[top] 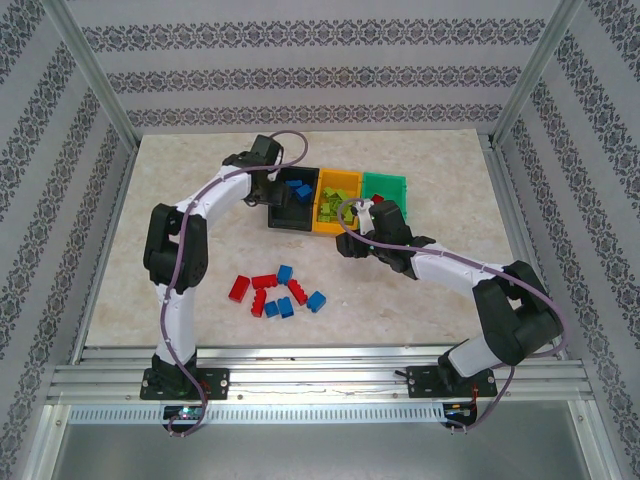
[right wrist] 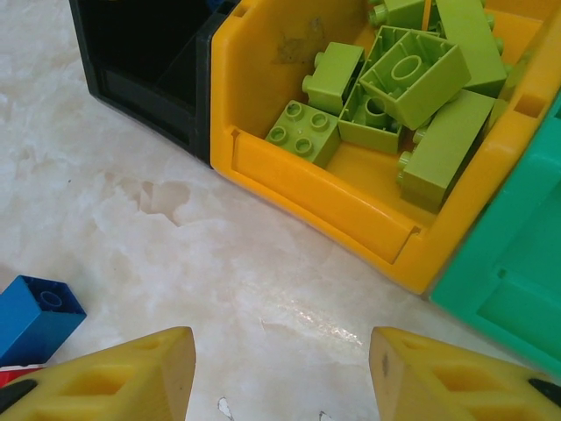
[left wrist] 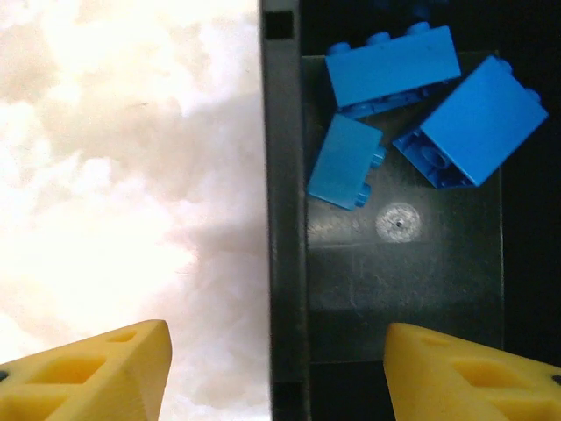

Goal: Sort the legos into containers by color
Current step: Place the lego in the container, then move the container to the center of the table, then pick up the lego from the bottom-center of the table.

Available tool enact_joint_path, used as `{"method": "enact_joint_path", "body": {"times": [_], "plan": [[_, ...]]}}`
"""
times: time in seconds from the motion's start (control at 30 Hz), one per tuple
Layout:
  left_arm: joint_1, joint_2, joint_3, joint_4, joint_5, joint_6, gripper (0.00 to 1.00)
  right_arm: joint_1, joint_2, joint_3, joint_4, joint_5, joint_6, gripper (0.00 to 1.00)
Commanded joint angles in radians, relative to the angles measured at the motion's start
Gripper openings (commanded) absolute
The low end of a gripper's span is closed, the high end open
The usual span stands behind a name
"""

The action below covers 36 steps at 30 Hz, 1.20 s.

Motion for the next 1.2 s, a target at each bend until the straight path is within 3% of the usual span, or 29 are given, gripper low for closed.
{"method": "enact_joint_path", "body": {"times": [0.0,0.67,0.97,1.17], "plan": [[0.011,0.024,0.013,-0.08,-0.04,0.004,0.65,-0.007,-0.016,-0.014,0.014,-0.016,0.013,0.56],[0.061,-0.338,-0.456,-0.037,-0.163,-0.058,0.65,-0.003,-0.02,-0.016,0.024,-0.039,0.022,0.56],[0.066,-0.491,-0.418,-0.114,-0.07,-0.039,0.71,0.053,-0.031,0.003,0.008,-0.14,0.022,0.56],[0.086,-0.533,-0.379,-0.168,-0.006,0.009,0.71,0.108,-0.138,0.009,-0.076,-0.179,0.048,0.57]]}}
